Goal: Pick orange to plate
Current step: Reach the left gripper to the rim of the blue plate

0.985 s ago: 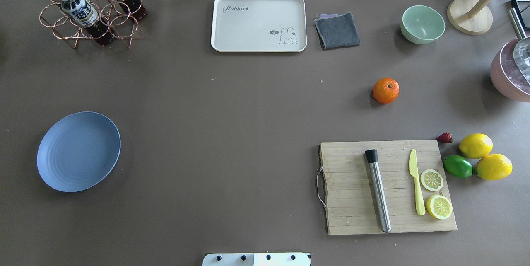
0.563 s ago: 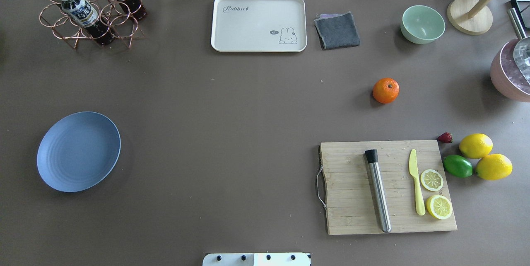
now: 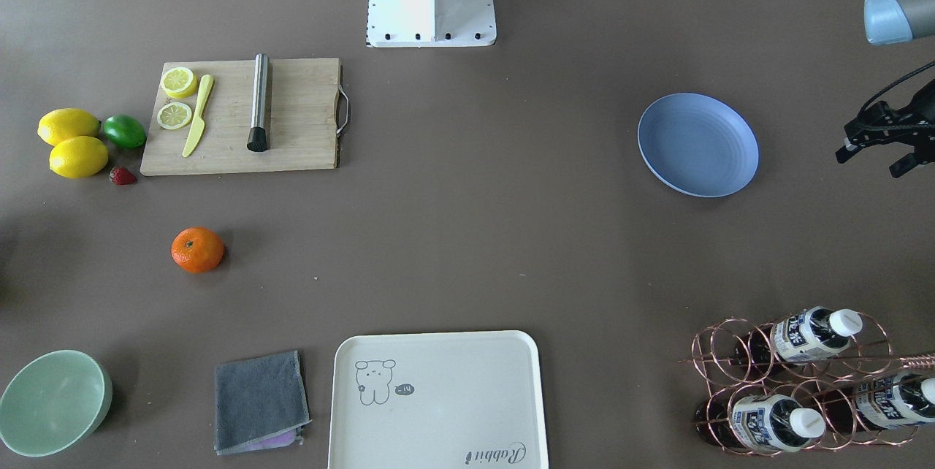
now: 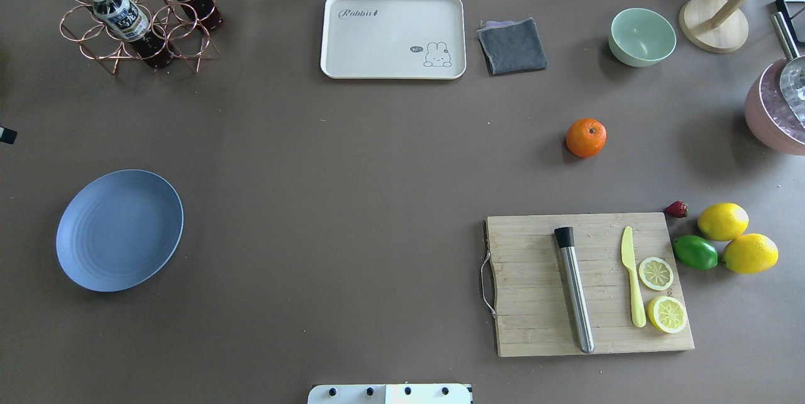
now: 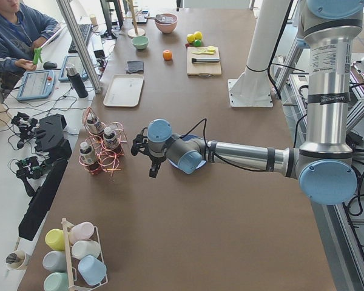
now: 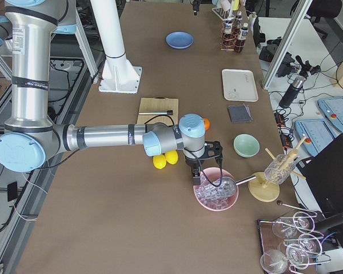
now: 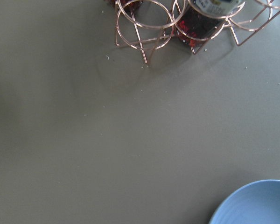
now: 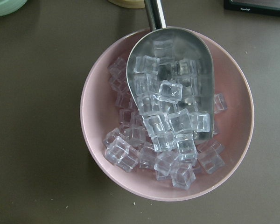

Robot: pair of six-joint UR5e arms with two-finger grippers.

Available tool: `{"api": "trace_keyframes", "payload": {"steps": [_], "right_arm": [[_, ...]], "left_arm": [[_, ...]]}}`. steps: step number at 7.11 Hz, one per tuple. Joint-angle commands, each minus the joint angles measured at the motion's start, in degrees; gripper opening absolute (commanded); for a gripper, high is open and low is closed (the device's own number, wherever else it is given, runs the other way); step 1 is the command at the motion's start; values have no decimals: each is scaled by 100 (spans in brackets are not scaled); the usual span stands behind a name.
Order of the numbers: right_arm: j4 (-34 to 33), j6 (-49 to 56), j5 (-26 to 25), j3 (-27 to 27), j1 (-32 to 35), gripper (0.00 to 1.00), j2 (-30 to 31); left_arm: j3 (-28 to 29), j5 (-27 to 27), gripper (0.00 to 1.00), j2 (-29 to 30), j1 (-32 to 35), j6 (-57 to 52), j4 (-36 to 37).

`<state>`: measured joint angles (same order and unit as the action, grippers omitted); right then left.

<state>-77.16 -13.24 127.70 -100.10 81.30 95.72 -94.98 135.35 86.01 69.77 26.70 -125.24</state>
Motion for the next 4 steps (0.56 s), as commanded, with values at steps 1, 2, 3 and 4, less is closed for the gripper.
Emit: {"api": "trace_keyframes", "payload": {"steps": [1,2,3,4], "right_arm": [[16,-91,27,-80,-185,100,-9],[16,-83,27,-80,-211,100,-18],[173,-91,27,-71,-211,100,-18],[209,-83,27,-62,-211,100,-10]], "left_arm": [[531,-271,97,-348,-821,1157,-1742],[742,-586,97,-348,-1294,1719,-2359],[797,-659,97,-348,-1464,1899,-2539],[789,-659,96,-366,-1510,1901,-2558]]}}
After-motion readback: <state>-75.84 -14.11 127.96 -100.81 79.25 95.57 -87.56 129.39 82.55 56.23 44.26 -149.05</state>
